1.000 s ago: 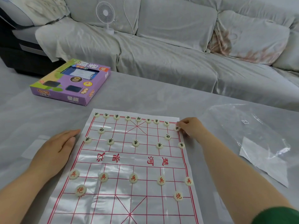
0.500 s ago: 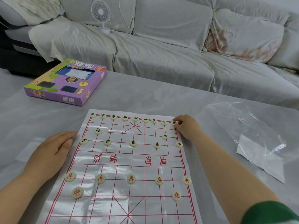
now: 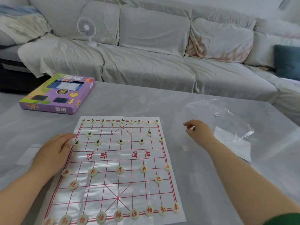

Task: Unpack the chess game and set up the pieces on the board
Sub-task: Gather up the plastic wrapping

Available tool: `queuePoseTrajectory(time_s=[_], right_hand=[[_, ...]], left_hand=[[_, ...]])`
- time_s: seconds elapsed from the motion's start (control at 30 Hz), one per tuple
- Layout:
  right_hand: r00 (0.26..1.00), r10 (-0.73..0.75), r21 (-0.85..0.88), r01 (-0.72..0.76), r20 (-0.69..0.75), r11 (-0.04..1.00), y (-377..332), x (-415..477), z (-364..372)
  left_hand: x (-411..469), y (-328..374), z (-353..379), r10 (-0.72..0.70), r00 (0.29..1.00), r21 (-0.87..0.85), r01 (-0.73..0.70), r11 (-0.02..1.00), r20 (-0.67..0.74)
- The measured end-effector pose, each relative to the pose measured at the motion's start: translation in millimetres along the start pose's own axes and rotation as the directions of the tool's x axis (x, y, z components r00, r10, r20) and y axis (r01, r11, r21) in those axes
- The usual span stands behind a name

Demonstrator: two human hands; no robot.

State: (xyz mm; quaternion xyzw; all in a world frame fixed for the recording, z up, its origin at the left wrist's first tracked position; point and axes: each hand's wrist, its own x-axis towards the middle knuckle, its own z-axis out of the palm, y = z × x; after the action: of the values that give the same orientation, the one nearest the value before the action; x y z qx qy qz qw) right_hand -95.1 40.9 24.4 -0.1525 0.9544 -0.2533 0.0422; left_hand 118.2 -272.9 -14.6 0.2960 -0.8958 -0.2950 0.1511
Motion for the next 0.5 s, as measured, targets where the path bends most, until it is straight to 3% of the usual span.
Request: queuePoseTrajectory(time_s=[0.17,0.3,0.5], right_hand=[[0.979,0.154,0.097,-0.141,-0.131,0.985,58,-45,-32],[0.872,0.367,0.225,-0.305,-0.325,0.925,109,-77,-36],[0.867,0.396,0.099,-0.385,-0.303,0.918,164,-86,-34]], left_hand=[[-11,73,13,0.160,0.987,-0.003,-0.160,0.987,0.023],[-25,140,44,0.279,0.954,-0.090,-0.270,0.959,0.114],[-42,217,122,0.401,0.853,-0.104,-0.389,0.915,0.336]])
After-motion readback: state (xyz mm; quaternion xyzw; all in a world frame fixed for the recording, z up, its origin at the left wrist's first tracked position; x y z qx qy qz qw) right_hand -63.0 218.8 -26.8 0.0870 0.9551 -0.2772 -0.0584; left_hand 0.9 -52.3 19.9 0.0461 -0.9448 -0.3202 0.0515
